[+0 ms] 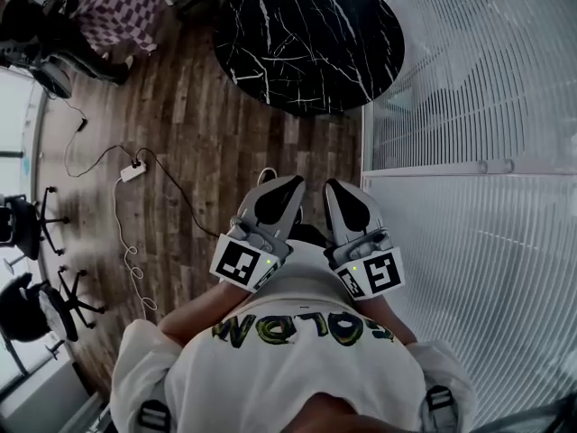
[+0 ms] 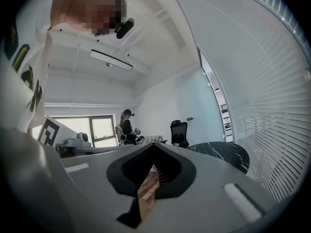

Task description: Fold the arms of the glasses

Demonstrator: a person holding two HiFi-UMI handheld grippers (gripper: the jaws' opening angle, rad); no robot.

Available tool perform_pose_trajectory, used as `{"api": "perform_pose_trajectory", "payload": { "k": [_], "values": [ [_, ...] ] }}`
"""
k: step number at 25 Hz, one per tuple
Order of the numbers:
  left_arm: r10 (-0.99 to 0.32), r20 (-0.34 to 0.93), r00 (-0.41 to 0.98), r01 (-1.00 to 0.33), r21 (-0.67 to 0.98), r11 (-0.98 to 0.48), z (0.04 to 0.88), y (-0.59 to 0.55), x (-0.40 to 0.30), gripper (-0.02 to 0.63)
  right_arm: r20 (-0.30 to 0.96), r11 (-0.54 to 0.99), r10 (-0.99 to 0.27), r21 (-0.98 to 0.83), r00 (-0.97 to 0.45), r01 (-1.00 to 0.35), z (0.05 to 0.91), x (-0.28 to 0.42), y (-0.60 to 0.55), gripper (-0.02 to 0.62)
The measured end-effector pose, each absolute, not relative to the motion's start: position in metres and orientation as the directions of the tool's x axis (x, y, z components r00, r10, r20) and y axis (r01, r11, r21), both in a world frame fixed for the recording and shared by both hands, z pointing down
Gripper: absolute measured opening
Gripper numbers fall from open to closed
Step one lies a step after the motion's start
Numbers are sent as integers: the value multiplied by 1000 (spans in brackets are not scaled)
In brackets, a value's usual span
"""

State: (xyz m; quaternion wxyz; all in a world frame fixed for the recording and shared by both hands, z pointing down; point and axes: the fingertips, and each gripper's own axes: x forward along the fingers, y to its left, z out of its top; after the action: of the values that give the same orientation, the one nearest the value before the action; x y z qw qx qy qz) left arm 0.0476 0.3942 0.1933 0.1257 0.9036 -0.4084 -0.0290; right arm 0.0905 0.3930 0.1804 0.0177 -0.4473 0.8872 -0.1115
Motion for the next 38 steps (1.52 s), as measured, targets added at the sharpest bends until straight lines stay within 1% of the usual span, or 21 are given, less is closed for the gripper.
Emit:
{"api": "perform_pose_trajectory", "payload": {
  "k": [7, 11, 22, 26, 33, 38],
  "values": [
    [-755, 50, 654, -737, 265, -622, 203, 348, 38, 0, 78, 577, -794, -213, -602, -788, 189, 82, 348, 2],
    [-751, 36, 660, -730, 267, -629, 203, 303, 28, 0, 83, 579, -794, -196, -602, -791, 190, 70, 303, 2],
    [-747, 18, 664, -726, 253, -640, 185, 163, -28, 0, 76, 594, -786, -177, -613, -784, 173, 8, 165, 2],
    [-735, 38, 677, -719, 251, -648, 189, 122, -43, 0, 79, 588, -792, -166, -605, -792, 170, -9, 126, 2],
    [-707, 40, 706, -693, 242, -679, 187, 69, -60, 0, 74, 544, -825, -163, -560, -823, 168, -21, 74, 2],
    [-701, 44, 712, -690, 235, -685, 190, 51, -61, 0, 88, 533, -829, -175, -552, -828, 176, -21, 54, 2]
  ]
}}
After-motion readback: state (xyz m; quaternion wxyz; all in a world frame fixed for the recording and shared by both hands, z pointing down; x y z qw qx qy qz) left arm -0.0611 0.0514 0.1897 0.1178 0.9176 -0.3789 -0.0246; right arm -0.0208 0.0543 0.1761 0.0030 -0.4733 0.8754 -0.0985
